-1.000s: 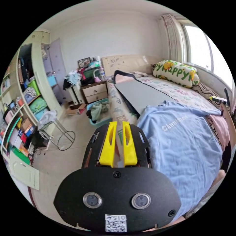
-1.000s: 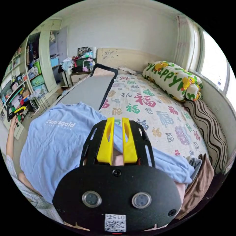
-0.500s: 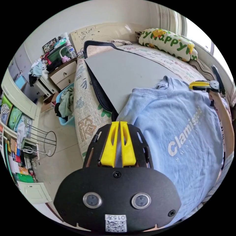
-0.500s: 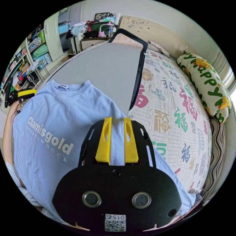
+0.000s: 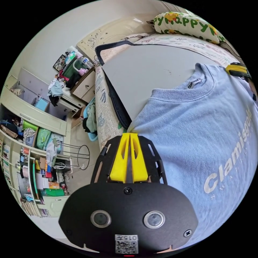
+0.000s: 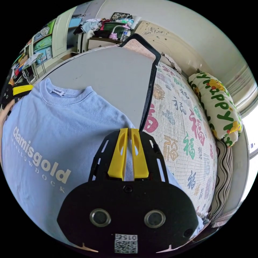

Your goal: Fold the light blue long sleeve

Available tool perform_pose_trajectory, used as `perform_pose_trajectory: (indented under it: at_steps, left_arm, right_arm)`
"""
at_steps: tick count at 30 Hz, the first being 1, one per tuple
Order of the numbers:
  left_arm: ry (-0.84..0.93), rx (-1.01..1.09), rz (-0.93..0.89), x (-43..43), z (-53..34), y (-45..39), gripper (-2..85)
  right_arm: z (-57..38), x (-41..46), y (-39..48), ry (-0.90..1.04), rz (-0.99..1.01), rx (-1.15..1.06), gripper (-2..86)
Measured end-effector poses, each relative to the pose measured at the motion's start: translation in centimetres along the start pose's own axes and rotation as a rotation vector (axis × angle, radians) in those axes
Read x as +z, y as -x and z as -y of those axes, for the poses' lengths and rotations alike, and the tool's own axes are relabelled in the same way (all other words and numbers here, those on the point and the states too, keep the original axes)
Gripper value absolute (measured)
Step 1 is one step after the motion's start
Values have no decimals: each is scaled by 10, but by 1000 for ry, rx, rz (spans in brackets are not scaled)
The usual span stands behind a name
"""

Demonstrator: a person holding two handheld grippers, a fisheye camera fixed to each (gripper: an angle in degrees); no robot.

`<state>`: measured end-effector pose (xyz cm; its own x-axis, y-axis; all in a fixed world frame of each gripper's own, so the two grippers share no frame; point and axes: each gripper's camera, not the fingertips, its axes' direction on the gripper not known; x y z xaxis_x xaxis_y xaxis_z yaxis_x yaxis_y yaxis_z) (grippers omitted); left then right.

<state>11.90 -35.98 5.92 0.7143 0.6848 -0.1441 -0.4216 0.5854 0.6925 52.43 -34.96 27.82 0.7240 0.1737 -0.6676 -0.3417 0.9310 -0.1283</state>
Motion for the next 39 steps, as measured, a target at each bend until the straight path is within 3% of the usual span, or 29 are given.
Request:
perform_pose_trajectory:
  at_steps: [8,14,19,21,23,27,29,33,39]
  left_arm:
    - [-39,-229,-320,7,-11,59,-7]
    - [7,-185,-206,6,12,50,-6]
    - [-128,-98,-41,-61,-7,45,3]
    - [-228,-17,73,-119,-46,38,8]
    - [-320,50,61,-166,-94,28,11]
    - [-459,188,-195,-260,-234,-2,13]
    - [-484,196,-277,-285,-293,-14,14]
    - [-403,225,-410,-304,-405,-36,18]
    - [-341,60,-403,-298,-512,-37,42]
  right_arm:
    - [-17,-4,-5,-50,-18,5,8]
    - [-24,-10,-21,-39,18,39,6]
    - [-57,-54,-42,-3,102,86,-2]
    - [-109,-106,-42,-59,144,0,-4]
    - [-164,-149,-44,-111,211,-23,1]
    - [-320,-227,-47,-160,486,-70,35]
    - [-387,-246,-45,-160,522,-49,59]
    - [-514,-267,-47,-138,477,97,68]
    - [-600,-289,-39,-229,507,130,89]
